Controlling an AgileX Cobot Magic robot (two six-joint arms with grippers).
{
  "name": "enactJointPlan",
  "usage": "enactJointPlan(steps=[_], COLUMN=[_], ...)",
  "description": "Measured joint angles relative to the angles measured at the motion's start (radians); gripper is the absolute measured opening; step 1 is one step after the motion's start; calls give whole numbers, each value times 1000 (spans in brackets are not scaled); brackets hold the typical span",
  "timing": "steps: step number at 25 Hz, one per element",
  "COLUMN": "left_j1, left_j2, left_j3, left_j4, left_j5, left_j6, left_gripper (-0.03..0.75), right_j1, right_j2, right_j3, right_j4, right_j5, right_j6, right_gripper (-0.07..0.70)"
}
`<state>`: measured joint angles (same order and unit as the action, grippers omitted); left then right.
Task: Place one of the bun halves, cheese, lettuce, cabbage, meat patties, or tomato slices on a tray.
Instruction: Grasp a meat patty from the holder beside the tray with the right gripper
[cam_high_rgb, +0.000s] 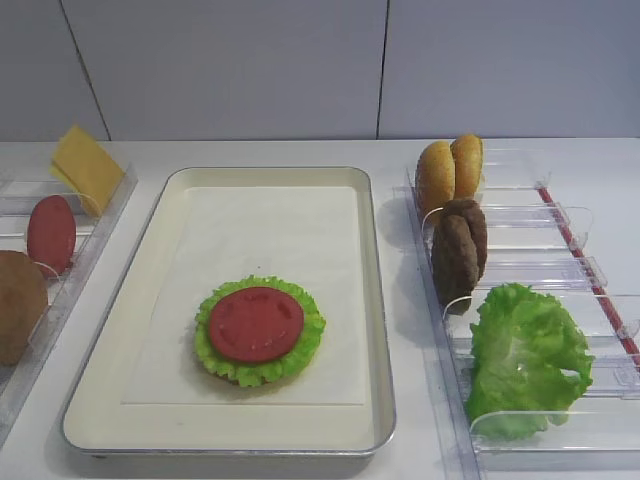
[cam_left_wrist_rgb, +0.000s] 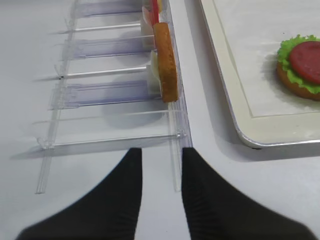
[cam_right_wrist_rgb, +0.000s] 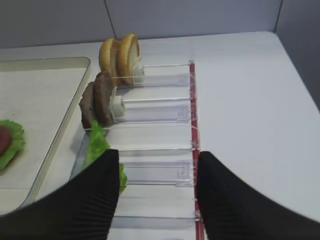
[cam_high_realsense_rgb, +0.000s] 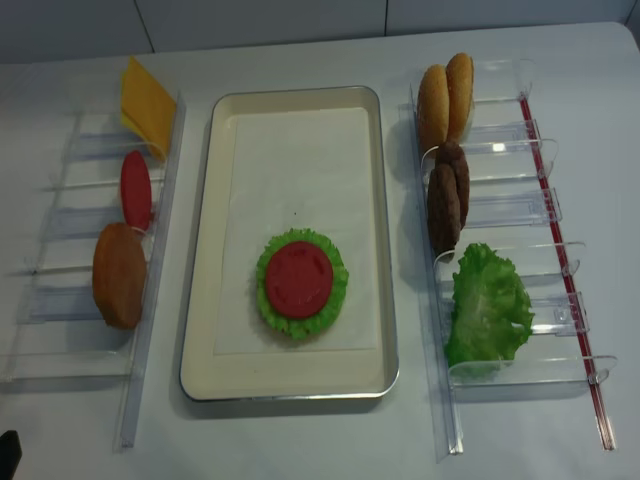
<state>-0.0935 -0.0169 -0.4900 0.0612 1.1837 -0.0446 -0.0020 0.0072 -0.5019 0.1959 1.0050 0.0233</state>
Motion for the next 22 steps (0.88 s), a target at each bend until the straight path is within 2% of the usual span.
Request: enactJointPlan(steps=[7, 11, 17, 19, 22], left_j1=[0, 0, 0, 0, 0], left_j2=[0, 0, 0, 0, 0], left_j3=[0, 0, 0, 0, 0], left_j4=[0, 0, 0, 0, 0], left_j5=[0, 0, 0, 0, 0], left_j6=[0, -1, -1, -1, -1], left_gripper=[210, 210, 210, 210, 210], right_j1=[0, 0, 6, 36, 138], right_j2=[344, 579, 891, 973, 1099], right_j3=[-59, -170, -369, -434, -511], right_j4=[101, 124, 150, 157, 142], right_j5=[-6, -11, 36, 44, 44], right_j6=[0, 2, -33, -38, 18], right_gripper=[378, 378, 378, 378, 378])
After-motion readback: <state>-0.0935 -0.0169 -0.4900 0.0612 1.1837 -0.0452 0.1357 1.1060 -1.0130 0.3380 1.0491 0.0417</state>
